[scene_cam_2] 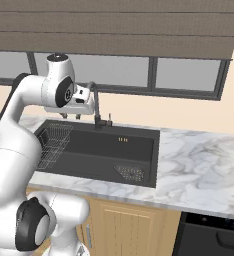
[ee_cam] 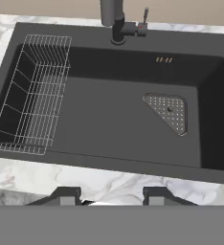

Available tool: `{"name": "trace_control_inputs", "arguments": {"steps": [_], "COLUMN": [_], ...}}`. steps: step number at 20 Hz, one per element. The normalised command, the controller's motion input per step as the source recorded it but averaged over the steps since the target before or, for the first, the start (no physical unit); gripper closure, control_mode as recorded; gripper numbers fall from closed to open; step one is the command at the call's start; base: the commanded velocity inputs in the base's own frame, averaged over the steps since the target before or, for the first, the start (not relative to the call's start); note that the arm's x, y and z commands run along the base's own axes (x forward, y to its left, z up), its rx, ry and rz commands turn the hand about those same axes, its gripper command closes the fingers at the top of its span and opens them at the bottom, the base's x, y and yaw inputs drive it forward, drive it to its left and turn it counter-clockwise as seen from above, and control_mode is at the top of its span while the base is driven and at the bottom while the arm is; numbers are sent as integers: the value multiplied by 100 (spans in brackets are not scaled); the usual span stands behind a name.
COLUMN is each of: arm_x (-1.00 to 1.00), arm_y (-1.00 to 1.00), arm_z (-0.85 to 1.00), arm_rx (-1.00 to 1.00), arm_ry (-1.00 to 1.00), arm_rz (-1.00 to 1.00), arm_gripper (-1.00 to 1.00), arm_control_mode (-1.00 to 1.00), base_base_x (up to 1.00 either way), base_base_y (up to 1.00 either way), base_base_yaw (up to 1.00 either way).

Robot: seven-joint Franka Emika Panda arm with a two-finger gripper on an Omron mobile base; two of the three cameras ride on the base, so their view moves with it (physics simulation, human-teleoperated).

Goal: Soak the sponge with water for a few seconds and then drop it inside the sink.

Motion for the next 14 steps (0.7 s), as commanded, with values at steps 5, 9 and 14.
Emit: {"name": "trace_control_inputs", "arguments": {"steps": [5, 9, 14], "arm_x": [-5, -23, -25], "arm_y": [0, 0, 0], "arm_z": [0, 0, 0], "arm_rx": [0, 0, 0], "arm_ry": [0, 0, -9], "arm_rz": [0, 1, 1], "arm_gripper": [-100, -100, -100], "arm_control_mode": [-100, -100, -100], "base_base_x": [0, 0, 0], "base_base_y": [0, 0, 0], "base_base_yaw": [0, 0, 0]}}
